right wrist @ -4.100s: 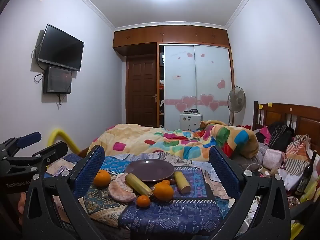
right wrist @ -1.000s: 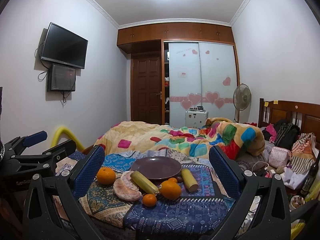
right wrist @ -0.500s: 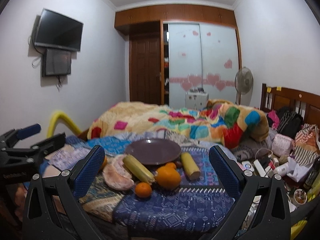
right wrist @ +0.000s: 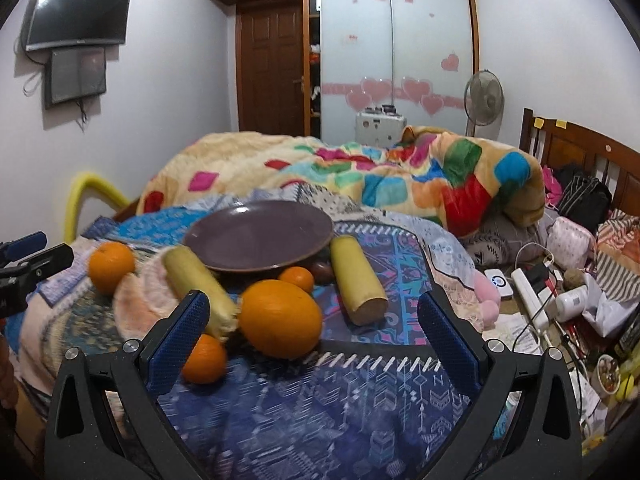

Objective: Organize fruits
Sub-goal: 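Lower the right tool onto the yellow cylinder while the left tool approaches the large orange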

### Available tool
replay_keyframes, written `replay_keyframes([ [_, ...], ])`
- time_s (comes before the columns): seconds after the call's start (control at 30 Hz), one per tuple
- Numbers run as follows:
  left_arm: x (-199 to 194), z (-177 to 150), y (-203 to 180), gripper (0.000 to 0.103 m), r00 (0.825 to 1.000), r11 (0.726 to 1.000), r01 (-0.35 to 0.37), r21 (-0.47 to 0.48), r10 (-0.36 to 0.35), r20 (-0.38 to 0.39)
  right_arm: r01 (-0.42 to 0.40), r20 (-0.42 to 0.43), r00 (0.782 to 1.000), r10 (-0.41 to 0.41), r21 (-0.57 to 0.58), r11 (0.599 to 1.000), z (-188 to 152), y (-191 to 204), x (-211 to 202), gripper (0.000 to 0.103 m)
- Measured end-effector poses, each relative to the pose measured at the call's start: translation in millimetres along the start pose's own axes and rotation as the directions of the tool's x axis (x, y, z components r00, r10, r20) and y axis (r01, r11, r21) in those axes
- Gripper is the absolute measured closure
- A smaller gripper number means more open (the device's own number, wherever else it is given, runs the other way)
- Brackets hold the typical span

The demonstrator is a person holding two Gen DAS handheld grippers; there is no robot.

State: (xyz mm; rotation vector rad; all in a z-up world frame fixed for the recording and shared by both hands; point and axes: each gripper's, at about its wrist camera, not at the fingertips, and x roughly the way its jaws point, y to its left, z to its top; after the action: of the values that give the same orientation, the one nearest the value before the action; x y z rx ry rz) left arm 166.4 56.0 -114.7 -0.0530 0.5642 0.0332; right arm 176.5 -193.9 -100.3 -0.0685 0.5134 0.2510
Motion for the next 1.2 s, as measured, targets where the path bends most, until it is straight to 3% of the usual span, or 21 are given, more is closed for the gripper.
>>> replay_keyframes([
  [0.1,23.1,-1.3,6.5,0.019,0.999,1.0,-0.012,0.001,0.012,-0.05,0.006,-0.026,1.0,-0.006,-0.022,1.0,-1.1,-1.6,13.6,0.001],
  [0.4,53.6,4.7,17.1,0.02,0.992,0.999,-0.027,0.021,0.029,-0.125,-0.059,-0.085,0.995,0.056,-0.032,0.998,11.6,-15.2,36.7,0.011],
  [0.7,70.2,13.5,19.7,0.02,0.981,0.999,0.022,0.033,-0.015,-0.193,-0.049,-0.187,0.982,0.041,-0.039,0.998,28.7,-32.9,70.8,0.033],
  [0.77,74.2,14.3,19.2,0.02,0.978,0.999,0.032,0.032,-0.024,-0.207,-0.043,-0.23,0.973,0.03,-0.051,0.998,29.2,-34.7,82.8,0.043],
  [0.93,83.5,12.5,16.5,0.023,0.97,0.998,0.044,0.039,-0.033,-0.241,-0.112,-0.324,0.939,0.113,0.02,0.993,31.8,-46.6,102.7,0.048],
  [1.07,89.2,10.6,17.1,0.03,0.965,0.998,0.05,0.031,-0.04,-0.258,-0.107,-0.36,0.927,0.102,0.005,0.994,30.2,-47.5,108.7,0.064],
  [1.2,91.9,10.0,18.2,0.033,0.964,0.999,0.045,0.023,-0.037,-0.261,-0.135,-0.379,0.916,0.134,0.022,0.991,28.6,-49.9,111.4,0.065],
])
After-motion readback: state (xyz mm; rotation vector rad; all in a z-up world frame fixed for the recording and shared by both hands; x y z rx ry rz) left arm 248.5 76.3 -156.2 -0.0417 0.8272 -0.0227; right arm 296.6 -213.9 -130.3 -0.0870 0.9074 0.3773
